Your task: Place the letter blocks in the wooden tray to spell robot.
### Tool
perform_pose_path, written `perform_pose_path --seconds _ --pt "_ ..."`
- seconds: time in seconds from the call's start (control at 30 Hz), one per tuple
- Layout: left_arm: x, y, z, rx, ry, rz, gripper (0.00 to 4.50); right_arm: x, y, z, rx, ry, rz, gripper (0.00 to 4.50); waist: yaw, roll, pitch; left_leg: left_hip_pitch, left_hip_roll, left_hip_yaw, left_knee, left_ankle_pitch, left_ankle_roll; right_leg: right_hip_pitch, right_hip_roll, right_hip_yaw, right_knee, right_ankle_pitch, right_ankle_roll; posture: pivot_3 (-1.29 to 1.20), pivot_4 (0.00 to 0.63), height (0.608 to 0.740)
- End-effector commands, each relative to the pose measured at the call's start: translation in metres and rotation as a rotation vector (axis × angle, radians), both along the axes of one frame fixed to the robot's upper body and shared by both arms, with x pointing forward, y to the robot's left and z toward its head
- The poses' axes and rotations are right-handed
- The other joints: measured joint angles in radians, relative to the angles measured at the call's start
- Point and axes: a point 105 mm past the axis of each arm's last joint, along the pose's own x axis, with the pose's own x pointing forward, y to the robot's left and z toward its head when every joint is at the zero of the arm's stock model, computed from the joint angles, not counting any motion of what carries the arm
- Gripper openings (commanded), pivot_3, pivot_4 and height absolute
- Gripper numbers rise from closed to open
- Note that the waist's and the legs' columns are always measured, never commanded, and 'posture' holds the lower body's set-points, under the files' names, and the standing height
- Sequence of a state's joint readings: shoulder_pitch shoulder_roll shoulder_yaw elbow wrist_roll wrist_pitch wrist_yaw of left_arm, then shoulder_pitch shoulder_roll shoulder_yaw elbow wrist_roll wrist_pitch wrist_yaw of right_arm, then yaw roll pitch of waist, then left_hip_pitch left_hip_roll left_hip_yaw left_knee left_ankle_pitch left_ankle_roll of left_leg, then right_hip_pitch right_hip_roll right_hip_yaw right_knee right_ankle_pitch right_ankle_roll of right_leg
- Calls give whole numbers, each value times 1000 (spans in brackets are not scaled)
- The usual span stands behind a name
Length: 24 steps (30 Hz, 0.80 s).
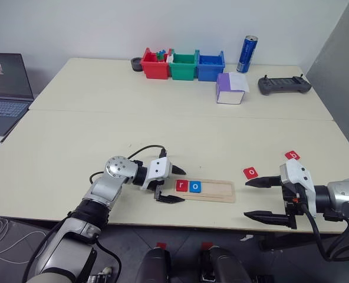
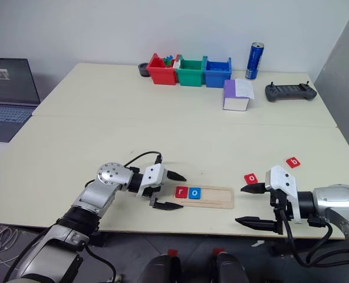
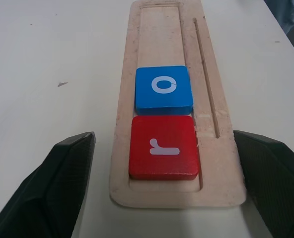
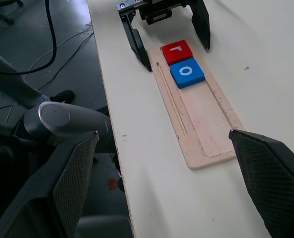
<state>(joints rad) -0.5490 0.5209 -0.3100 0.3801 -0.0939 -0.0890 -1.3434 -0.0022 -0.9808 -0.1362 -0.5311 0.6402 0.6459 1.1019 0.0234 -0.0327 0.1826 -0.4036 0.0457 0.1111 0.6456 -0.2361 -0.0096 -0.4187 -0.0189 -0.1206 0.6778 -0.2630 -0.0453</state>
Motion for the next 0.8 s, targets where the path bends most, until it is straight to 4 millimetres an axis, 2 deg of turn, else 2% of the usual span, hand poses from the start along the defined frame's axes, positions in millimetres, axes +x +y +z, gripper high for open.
perform_pose_path --seconds 0.03,0.27,0.5,0.63,0.7,0.8 --pt "0 1 8 -2 -49 -6 4467 3 -2 7 -11 -36 7 4500 0 0 0 0 0 0 0 0 0 0 0 0 0 0 0 0 150 740" --pt "-4 30 27 -11 -110 23 4467 13 -27 22 12 -77 -119 4500 0 0 0 0 1 0 0 0 0 0 0 0 0 0 0 0 150 740" --pt "-9 66 65 -107 -141 85 4467 24 -75 35 82 -126 -360 4500 0 0 0 0 0 0 0 0 0 0 0 0 0 0 0 0 150 740" --pt "-11 94 93 -182 -112 154 4467 38 -104 34 110 -165 -522 4500 -2 0 0 1 1 0 -1 0 0 0 1 0 1 0 0 0 150 740" --pt "-10 100 103 -222 -118 190 4467 45 -114 30 124 -172 -578 4500 -3 0 0 1 1 0 0 0 0 0 1 0 1 0 0 0 150 740" --pt "-18 100 108 -317 -51 156 4467 51 -122 23 137 -153 -611 4500 -1 1 0 1 1 0 0 0 0 0 0 1 1 0 0 0 150 740"
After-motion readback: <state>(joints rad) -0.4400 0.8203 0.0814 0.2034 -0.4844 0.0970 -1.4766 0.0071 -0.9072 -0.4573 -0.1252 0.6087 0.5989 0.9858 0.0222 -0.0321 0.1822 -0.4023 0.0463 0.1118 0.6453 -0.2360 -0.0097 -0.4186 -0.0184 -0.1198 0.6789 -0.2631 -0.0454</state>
